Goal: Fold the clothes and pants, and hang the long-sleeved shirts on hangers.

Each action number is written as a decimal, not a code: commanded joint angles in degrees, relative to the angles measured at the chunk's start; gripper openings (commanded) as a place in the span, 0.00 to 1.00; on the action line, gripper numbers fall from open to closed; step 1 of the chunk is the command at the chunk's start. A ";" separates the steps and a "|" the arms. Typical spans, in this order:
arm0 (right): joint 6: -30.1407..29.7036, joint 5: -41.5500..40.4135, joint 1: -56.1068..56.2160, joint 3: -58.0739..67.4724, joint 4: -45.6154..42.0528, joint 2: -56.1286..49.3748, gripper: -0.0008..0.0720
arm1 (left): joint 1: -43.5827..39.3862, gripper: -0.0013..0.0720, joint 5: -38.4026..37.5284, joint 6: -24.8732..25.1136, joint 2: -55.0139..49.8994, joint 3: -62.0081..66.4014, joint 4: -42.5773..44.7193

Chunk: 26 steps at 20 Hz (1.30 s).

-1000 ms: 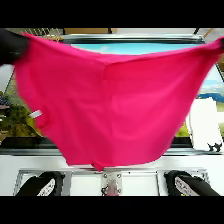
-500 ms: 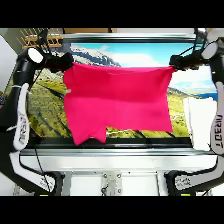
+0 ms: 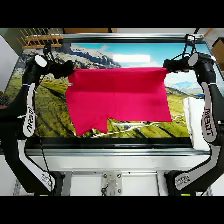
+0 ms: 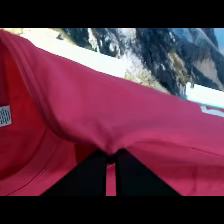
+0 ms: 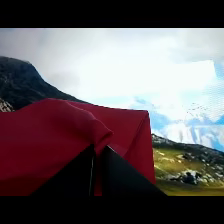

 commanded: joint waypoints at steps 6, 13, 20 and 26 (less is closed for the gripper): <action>-6.29 9.14 -1.33 -0.13 -0.48 7.52 0.65 | 2.86 0.77 -10.99 5.79 5.77 -3.85 0.48; -10.14 18.05 -1.97 -23.80 4.50 31.54 0.64 | 8.57 0.77 -8.09 6.03 24.22 -40.96 5.95; -10.12 17.53 -1.99 -42.51 11.02 46.99 0.64 | 9.60 0.77 3.37 9.55 26.75 -58.42 -5.66; -10.12 17.53 -1.97 -42.60 12.61 48.43 0.64 | 3.21 0.77 7.98 9.44 26.69 -58.82 -5.62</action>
